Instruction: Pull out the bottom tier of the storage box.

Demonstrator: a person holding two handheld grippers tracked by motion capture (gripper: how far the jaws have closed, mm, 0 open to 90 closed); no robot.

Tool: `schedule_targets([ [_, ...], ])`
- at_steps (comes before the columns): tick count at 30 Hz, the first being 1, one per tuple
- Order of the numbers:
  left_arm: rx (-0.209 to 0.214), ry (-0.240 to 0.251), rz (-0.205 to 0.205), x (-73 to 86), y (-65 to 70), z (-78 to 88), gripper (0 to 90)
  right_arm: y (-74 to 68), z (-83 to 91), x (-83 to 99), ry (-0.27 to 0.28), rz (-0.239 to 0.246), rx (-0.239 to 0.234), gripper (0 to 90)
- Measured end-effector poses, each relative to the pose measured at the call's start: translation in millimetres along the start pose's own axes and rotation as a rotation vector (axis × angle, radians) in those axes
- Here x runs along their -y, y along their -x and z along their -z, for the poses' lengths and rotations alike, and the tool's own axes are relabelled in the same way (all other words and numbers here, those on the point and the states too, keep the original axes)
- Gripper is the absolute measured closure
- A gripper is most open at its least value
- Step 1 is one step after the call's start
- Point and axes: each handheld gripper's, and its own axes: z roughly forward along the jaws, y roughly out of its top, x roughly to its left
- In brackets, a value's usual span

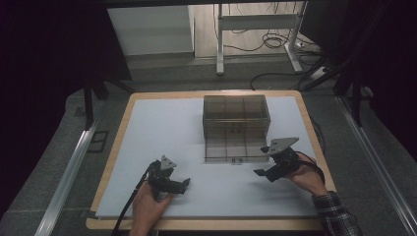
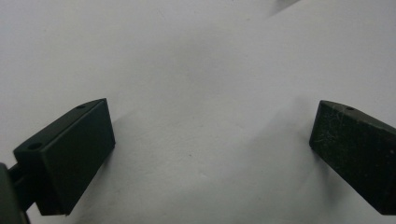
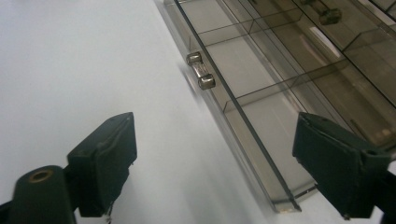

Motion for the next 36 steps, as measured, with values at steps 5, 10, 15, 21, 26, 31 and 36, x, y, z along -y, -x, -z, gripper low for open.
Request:
schedule_targets([
  [5, 0.000, 0.000, 0.000, 0.0, 0.0, 0.0, 0.0, -7.3, 2.3, 1.9, 0.006, -0.002, 0.012, 8.1],
  [10, 0.000, 0.000, 0.000, 0.0, 0.0, 0.0, 0.0, -14.3, 3.3, 5.0, 0.002, -0.007, 0.015, 5.1],
  [15, 0.000, 0.001, 0.000, 0.0, 0.0, 0.0, 0.0, -19.5, 4.8, 10.6, 0.002, -0.015, 0.019, 3.7],
  [21, 0.000, 0.000, 0.000, 0.0, 0.0, 0.0, 0.0, -25.3, 5.6, 20.7, -0.002, -0.026, 0.023, 2.8],
  [26, 0.000, 0.001, 0.000, 0.0, 0.0, 0.0, 0.0, -30.5, 5.1, 29.0, 0.001, -0.037, 0.026, 2.3],
  [31, 0.000, 0.000, 0.000, 0.0, 0.0, 0.0, 0.0, -35.0, 5.1, 36.6, 0.004, -0.051, 0.023, 2.0],
  [36, 0.000, 0.001, 0.000, 0.0, 0.0, 0.0, 0.0, -37.6, 5.4, 43.6, 0.008, -0.072, 0.014, 1.9],
])
